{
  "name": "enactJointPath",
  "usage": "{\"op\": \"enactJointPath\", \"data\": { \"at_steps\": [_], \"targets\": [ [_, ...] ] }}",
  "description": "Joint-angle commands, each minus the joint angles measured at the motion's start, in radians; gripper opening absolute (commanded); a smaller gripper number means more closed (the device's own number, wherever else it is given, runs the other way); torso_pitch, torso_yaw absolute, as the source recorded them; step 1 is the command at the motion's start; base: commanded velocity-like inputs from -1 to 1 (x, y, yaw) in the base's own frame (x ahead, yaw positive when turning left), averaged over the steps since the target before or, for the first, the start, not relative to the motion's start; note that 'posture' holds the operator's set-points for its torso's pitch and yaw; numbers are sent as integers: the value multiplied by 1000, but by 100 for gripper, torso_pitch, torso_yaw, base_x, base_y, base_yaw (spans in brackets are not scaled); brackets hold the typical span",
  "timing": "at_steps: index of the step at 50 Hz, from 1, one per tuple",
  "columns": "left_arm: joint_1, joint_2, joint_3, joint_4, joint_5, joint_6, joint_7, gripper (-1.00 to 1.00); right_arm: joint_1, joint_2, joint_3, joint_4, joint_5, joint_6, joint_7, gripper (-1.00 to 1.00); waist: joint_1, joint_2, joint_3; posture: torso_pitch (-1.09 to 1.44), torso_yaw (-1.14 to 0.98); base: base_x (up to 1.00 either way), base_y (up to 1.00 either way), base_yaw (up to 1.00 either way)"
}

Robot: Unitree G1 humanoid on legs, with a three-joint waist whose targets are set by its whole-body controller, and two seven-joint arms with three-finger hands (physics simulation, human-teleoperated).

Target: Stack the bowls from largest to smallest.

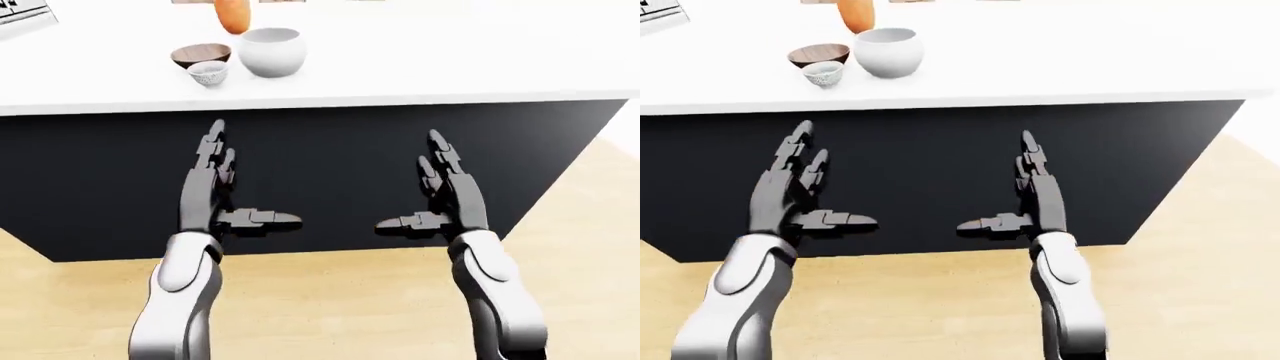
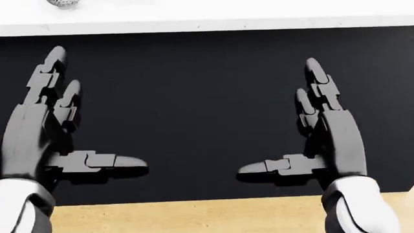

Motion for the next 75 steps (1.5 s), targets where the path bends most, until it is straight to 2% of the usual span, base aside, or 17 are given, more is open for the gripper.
{"op": "enactJointPath", "data": {
  "at_steps": [1,7,11,12,15,20,26,27,42,44,54,57,59,66,69,70,75],
  "targets": [
    [-45,19,25,-67,-24,72,5,100,-41,-9,-8,-60,18,55,-4,100,2,-33,-9,0,0,0,100,0],
    [-130,65,64,-132,-64,196,16,100,-111,-33,-42,-105,63,139,-32,100,18,-27,6,0,0,0,83,17],
    [-174,88,91,-166,-93,261,25,100,-153,-46,-42,-152,85,202,-54,100,31,189,-6,0,0,0,0,100],
    [-188,95,98,-178,-103,283,29,100,-162,-49,-43,-168,89,222,-60,100,21,106,22,0,0,0,0,100],
    [-232,114,101,-182,-120,326,42,100,-192,-65,-63,-208,113,272,-57,100,56,78,-10,0,0,0,0,100],
    [-349,137,119,-199,-163,438,76,100,-261,-102,-108,-246,170,342,-85,100,-3,-6,82,0,0,58,18,0],
    [-408,157,123,-198,-195,484,93,100,-293,-142,-141,-262,231,377,-108,100,10,-104,14,0,0,100,0,0],
    [-412,160,122,-206,-201,496,96,100,-301,-152,-155,-274,245,394,-114,100,28,-86,62,0,0,100,0,0],
    [-488,195,138,-195,-231,543,104,100,-377,-255,-245,-296,411,465,-211,100,-21,120,-12,0,0,100,0,0],
    [-493,191,136,-190,-235,542,112,100,-385,-278,-259,-300,439,477,-225,100,-20,99,50,0,0,100,0,0],
    [-570,195,150,-188,-265,592,145,100,-436,-381,-330,-326,634,535,-327,100,17,72,-12,0,0,100,0,0],
    [-599,204,159,-187,-282,613,152,100,-455,-417,-351,-326,711,539,-375,100,-2,-33,-11,0,0,35,-1,0],
    [-612,209,164,-183,-291,619,157,100,-468,-441,-361,-323,764,539,-413,100,17,-49,44,0,0,0,0,0],
    [-649,229,192,-184,-327,651,173,100,-476,-564,-393,-307,988,486,-544,100,15,2,32,0,0,0,-1,-63],
    [-648,233,190,-191,-341,656,182,100,-472,-630,-394,-296,1079,443,-606,100,31,135,5,0,0,0,0,-96],
    [-648,235,190,-190,-344,657,184,100,-465,-646,-393,-294,1095,429,-613,100,35,80,37,0,0,0,0,-96],
    [-661,248,191,-183,-356,662,191,100,-430,-682,-376,-287,1116,373,-624,100,23,75,17,0,0,0,0,-96]
  ]
}}
